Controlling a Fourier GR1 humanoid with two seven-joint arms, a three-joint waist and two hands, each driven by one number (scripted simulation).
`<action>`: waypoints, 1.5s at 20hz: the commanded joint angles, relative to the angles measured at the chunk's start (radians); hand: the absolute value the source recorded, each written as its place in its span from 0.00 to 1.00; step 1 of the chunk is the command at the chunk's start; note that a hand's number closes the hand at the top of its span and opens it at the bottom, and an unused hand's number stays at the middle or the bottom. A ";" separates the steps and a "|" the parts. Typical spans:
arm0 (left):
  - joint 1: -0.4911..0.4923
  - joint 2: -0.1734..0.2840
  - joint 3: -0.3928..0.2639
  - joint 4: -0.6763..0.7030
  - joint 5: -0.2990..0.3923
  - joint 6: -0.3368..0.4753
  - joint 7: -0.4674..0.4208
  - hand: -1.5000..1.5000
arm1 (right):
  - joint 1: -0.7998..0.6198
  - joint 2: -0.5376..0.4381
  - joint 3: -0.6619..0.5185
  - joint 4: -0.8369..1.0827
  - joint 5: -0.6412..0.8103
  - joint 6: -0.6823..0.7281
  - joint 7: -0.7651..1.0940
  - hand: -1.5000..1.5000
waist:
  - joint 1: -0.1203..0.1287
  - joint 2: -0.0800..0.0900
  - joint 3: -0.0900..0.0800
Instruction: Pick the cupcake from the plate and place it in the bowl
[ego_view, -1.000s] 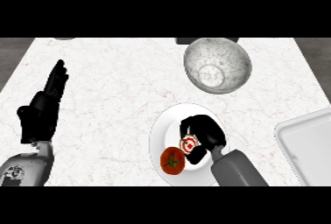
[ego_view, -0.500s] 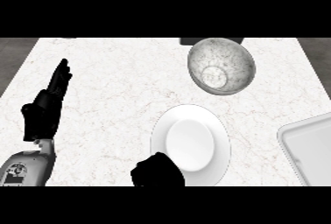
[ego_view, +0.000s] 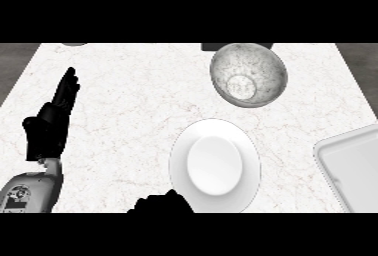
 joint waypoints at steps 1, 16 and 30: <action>-0.009 0.005 0.016 0.027 -0.011 0.006 -0.018 0.50 | -0.047 0.010 -0.032 -0.169 0.074 -0.006 0.185 1.00 | -0.010 -0.001 0.000; -0.007 -0.028 0.007 -0.016 -0.035 0.005 0.006 0.50 | -0.142 -0.070 -0.638 0.084 -0.164 -0.056 -0.214 1.00 | 0.001 0.006 0.001; -0.018 -0.012 0.012 -0.042 -0.021 -0.039 0.027 0.50 | -0.445 -0.195 -0.939 0.808 -0.079 -0.282 -0.612 1.00 | 0.035 0.015 0.001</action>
